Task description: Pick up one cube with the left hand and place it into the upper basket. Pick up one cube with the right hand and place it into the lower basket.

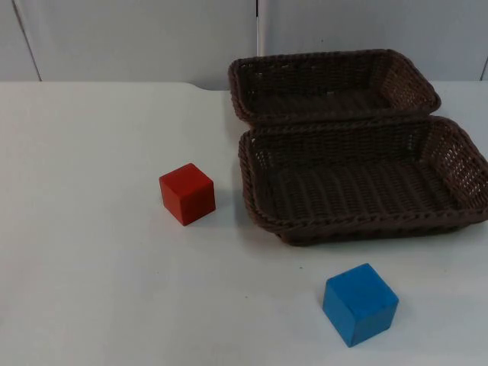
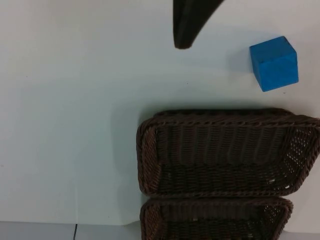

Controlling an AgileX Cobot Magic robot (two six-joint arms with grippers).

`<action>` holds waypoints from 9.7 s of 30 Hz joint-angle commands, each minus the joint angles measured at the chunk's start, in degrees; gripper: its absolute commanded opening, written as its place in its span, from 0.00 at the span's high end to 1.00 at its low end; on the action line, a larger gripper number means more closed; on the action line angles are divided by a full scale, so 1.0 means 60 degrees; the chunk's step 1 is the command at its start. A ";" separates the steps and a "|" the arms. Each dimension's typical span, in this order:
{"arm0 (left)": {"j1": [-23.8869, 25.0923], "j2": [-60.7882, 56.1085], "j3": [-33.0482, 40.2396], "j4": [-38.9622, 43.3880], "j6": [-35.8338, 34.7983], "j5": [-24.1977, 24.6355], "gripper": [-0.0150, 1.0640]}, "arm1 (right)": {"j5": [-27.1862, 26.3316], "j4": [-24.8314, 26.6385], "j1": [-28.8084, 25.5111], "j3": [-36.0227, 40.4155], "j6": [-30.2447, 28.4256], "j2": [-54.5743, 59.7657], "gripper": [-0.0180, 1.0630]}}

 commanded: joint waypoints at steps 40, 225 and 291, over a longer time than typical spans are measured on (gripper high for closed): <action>-0.0550 0.4856 -0.2815 -0.1280 0.2105 -0.0849 0.01 | -0.0005 0.0001 -0.0055 0.0062 0.0000 -0.0039 0.01; -0.4223 1.8347 -1.6566 -0.1143 0.2066 -0.0552 0.99 | -0.0005 0.0001 -0.0055 0.0062 0.0000 -0.0039 0.01; -0.4187 1.7336 -1.7050 0.0181 0.1326 0.0718 0.30 | -0.0005 0.0001 -0.0055 0.0062 0.0000 -0.0039 0.01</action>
